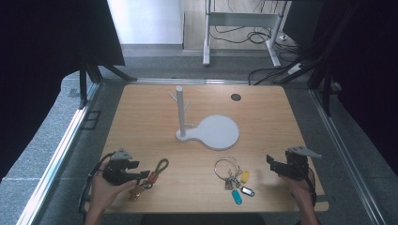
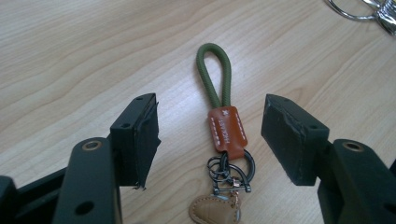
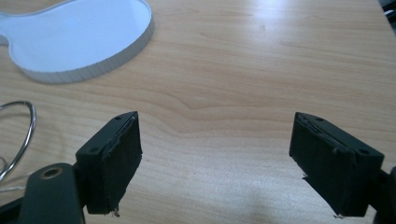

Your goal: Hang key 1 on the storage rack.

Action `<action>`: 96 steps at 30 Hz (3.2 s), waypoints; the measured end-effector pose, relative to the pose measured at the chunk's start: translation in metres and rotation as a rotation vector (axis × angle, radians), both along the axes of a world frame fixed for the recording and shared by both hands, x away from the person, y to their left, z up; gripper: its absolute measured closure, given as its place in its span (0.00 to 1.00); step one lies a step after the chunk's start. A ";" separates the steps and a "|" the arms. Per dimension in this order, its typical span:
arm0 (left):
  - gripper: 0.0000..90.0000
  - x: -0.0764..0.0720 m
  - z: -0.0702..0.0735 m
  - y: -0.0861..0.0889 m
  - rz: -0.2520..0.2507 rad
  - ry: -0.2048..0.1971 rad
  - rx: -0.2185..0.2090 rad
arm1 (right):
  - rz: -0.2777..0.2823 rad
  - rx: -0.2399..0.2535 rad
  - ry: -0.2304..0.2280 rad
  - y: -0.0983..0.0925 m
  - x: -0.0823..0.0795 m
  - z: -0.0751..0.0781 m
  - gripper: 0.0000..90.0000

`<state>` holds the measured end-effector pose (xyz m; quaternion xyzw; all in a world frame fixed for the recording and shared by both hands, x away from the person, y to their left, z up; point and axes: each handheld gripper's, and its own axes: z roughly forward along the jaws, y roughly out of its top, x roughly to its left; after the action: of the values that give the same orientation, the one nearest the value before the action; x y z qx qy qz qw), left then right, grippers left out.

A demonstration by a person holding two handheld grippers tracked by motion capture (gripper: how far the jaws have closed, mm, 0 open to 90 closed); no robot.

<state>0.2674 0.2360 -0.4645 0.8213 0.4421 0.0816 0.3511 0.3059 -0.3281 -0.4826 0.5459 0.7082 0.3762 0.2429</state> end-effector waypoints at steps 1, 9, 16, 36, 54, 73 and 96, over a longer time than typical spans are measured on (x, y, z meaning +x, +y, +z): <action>0.41 0.000 0.000 0.000 0.003 -0.003 0.004 | 0.004 -0.002 0.000 -0.001 0.000 -0.001 0.20; 0.42 -0.002 -0.001 0.001 0.008 -0.005 0.009 | 0.007 0.010 0.024 -0.008 0.000 -0.004 0.24; 0.42 -0.008 0.001 0.000 -0.003 0.026 0.018 | 0.029 0.008 0.041 -0.009 0.004 0.000 0.26; 0.41 -0.002 0.024 -0.017 -0.052 0.088 0.145 | 0.078 -0.002 0.021 -0.008 -0.003 0.004 0.29; 0.48 0.019 -0.010 -0.054 -0.013 0.252 0.270 | 0.073 -0.048 0.044 -0.001 -0.006 -0.004 0.30; 0.69 0.019 -0.020 -0.061 0.048 0.220 0.310 | 0.049 -0.062 0.007 -0.004 -0.008 0.000 0.32; 0.74 0.025 -0.012 -0.037 -0.022 0.196 0.151 | 0.025 -0.033 0.008 -0.010 -0.008 0.001 0.34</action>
<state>0.2922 0.1992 -0.4764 0.8542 0.4580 0.0303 0.2444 0.2975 -0.3382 -0.4818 0.5343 0.7220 0.3654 0.2442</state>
